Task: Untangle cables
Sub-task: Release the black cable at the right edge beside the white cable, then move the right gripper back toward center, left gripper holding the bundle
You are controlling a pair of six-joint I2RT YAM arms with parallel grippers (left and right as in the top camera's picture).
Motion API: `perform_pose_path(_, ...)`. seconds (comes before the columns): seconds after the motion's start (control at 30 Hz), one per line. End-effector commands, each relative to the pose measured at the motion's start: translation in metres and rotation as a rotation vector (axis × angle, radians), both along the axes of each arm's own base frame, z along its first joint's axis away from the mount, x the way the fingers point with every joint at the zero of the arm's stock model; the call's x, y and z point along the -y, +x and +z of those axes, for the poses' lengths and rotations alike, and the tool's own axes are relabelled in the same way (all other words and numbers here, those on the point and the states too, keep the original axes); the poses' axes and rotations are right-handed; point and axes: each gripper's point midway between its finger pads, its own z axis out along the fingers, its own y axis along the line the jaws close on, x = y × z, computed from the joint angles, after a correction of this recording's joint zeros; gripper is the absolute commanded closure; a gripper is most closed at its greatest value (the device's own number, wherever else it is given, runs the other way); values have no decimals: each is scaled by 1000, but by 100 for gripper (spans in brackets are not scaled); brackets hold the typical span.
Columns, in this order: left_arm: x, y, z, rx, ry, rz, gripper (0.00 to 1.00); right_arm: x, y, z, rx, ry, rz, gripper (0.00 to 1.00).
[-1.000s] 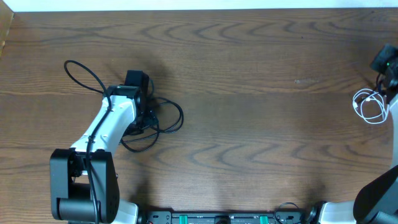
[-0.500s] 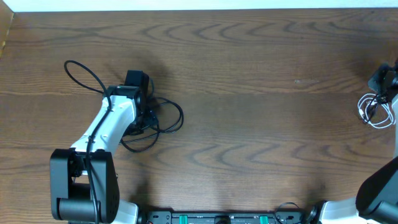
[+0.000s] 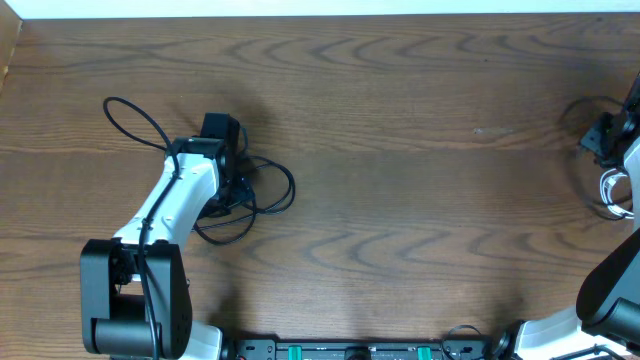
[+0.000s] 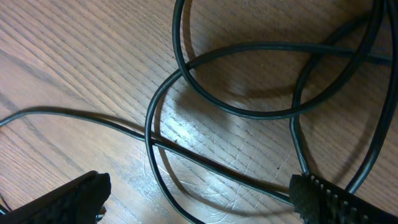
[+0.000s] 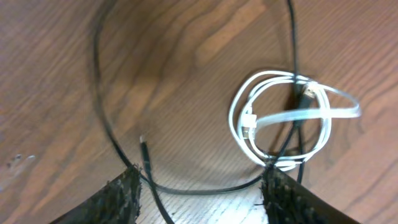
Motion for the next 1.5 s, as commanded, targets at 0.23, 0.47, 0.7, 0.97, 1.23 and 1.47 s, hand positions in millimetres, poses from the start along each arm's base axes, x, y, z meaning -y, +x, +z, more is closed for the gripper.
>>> perform_pose_path(0.23, -2, -2, -2, -10, 3, 10, 2, -33, 18, -4, 87, 192, 97, 28)
perform_pose_path(0.47, -2, -2, -2, -10, 3, 10, 2, -106, 10, -9, 69, 517, 228, 26)
perform_pose_path(0.7, 0, 1, -3, 5, -7, 9, 2, -171, -11, -24, -54, 648, 326, 27)
perform_pose_path(0.97, 25, 22, 3, 70, -152, 4, 2, -238, -21, -46, -134, 654, 497, 21)
perform_pose_path(1.23, 33, 18, -3, 75, -170, 59, 2, -291, -22, -50, -144, 635, 658, 15)
perform_pose_path(1.47, 51, 23, -4, 107, -184, 48, 2, -319, -5, -44, -64, 603, 760, 10)
